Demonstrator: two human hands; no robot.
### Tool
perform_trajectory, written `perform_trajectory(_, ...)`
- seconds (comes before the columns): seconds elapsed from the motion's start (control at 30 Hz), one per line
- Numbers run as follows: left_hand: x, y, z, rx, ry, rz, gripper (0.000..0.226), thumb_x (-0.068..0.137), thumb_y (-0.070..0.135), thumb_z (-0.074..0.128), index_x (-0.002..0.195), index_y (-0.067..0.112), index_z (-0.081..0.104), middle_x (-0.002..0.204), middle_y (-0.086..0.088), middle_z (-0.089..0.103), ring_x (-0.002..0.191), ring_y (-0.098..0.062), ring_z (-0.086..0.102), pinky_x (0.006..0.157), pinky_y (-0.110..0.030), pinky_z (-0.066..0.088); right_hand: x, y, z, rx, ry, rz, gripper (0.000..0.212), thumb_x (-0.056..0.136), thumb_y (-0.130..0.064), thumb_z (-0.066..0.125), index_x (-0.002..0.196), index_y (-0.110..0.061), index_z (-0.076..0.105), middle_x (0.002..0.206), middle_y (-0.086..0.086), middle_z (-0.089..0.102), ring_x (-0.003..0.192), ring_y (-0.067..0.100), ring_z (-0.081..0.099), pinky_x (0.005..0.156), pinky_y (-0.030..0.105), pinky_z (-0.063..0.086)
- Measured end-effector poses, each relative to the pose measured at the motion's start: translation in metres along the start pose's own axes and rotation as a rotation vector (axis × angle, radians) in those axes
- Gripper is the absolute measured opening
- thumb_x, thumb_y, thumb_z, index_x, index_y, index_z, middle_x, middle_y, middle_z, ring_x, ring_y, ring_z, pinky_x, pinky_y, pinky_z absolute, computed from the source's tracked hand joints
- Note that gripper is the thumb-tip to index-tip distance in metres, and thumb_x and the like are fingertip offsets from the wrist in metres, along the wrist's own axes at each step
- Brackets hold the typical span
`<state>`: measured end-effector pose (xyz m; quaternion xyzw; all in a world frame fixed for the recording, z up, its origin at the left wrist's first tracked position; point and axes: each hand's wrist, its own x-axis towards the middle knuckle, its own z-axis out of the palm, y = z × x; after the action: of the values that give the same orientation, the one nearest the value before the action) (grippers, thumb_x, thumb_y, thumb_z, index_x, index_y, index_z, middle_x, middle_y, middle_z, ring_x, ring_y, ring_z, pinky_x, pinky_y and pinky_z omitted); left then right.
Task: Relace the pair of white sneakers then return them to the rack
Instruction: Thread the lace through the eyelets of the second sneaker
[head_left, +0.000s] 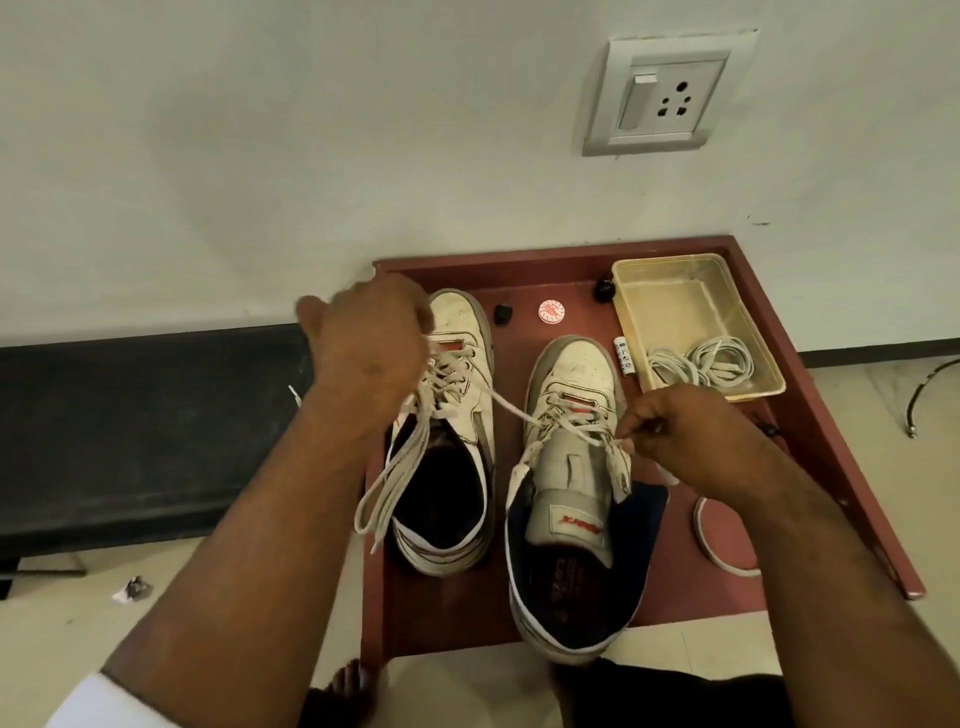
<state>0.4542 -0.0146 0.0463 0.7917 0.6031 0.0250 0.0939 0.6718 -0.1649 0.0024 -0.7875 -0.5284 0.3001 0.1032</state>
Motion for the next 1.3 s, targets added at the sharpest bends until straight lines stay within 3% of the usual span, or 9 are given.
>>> perform_trajectory(0.17,-0.012,0.013,0.0,0.101,-0.053,0.162,0.047,0.089,0.019,0.062,0.126,0.046,0.057,0.145,0.004,0.041,0.138,-0.028,0.029,0.111,-0.06,0.008,0.002,-0.006,0.003,-0.067,-0.009,-0.021,0.026,0.088,-0.001,0.06,0.098,-0.018,0.077,0.093,-0.011,0.067,0.085,0.005,0.058,0.061,0.005,0.035)
perform_trajectory(0.3,-0.041,0.059,0.027,0.067,-0.33,0.392,0.032,0.093,0.017,0.056,0.118,0.036,0.065,0.124,0.007,0.064,0.131,-0.021,0.046,0.108,-0.064,-0.02,0.003,-0.004,0.001,-0.056,-0.012,-0.059,0.035,0.087,0.006,0.057,0.099,-0.019,0.078,0.084,-0.022,0.055,0.092,0.008,0.06,0.065,-0.001,0.034)
perform_trajectory(0.5,-0.036,0.053,0.038,0.153,-0.227,0.285,0.016,0.094,0.024,0.058,0.105,0.029,0.069,0.107,0.005,0.068,0.121,-0.023,0.052,0.115,-0.063,-0.002,-0.003,-0.008,-0.002,0.03,-0.075,-0.099,0.041,0.092,0.009,0.05,0.11,-0.019,0.074,0.094,-0.022,0.05,0.098,0.008,0.053,0.068,-0.005,0.032)
perform_trajectory(0.6,-0.031,0.048,0.034,0.161,-0.23,0.188,0.018,0.093,0.023,0.059,0.108,0.03,0.067,0.113,0.005,0.066,0.128,-0.026,0.042,0.113,-0.065,0.01,-0.004,-0.009,-0.007,0.13,-0.069,-0.05,0.053,0.09,0.008,0.051,0.084,-0.041,0.069,0.11,-0.011,0.064,0.093,0.005,0.06,0.068,0.002,0.038)
perform_trajectory(0.77,-0.03,0.045,0.034,0.249,-0.21,0.133,0.021,0.09,0.019,0.058,0.106,0.03,0.067,0.113,0.002,0.064,0.127,-0.026,0.042,0.111,-0.063,0.013,-0.005,-0.005,-0.005,0.077,-0.054,0.025,0.042,0.093,-0.003,0.053,0.074,-0.041,0.059,0.067,-0.017,0.055,0.069,0.006,0.056,0.055,0.014,0.037)
perform_trajectory(0.83,-0.032,0.046,0.034,0.25,-0.185,0.159,0.025,0.09,0.016,0.059,0.108,0.031,0.068,0.116,0.003,0.063,0.128,-0.026,0.042,0.111,-0.064,0.011,-0.011,-0.003,-0.01,0.445,-0.049,0.064,0.027,0.094,-0.003,0.056,0.089,-0.028,0.066,0.059,-0.015,0.061,0.058,0.0,0.054,0.053,0.014,0.039)
perform_trajectory(1.0,-0.035,0.054,0.019,-0.504,-0.293,0.247,0.012,0.092,0.029,0.065,0.093,0.024,0.076,0.091,0.005,0.073,0.084,-0.004,0.064,0.08,-0.029,0.046,-0.031,-0.018,-0.045,1.298,-0.131,-0.248,0.03,0.073,-0.017,0.074,0.103,-0.018,0.07,0.1,0.019,0.071,0.073,0.022,0.064,0.066,0.029,0.054)
perform_trajectory(1.1,-0.036,0.052,0.004,-0.96,-0.637,0.181,0.018,0.093,0.006,0.06,0.099,0.013,0.075,0.091,-0.001,0.076,0.05,-0.001,0.057,0.05,-0.018,0.043,-0.033,-0.032,-0.046,1.432,-0.079,-0.349,0.026,0.069,-0.009,0.069,0.093,-0.019,0.071,0.103,0.019,0.071,0.066,0.022,0.067,0.065,0.028,0.056)
perform_trajectory(1.3,-0.048,0.059,0.012,-1.287,-1.179,0.186,0.04,0.088,-0.005,0.058,0.127,0.002,0.056,0.102,-0.011,0.072,0.051,-0.015,0.059,0.046,-0.023,0.043,-0.02,-0.048,-0.036,1.522,0.196,-0.201,0.027,0.079,-0.002,0.063,0.103,-0.014,0.064,0.094,0.011,0.074,0.071,0.017,0.071,0.069,0.031,0.059)
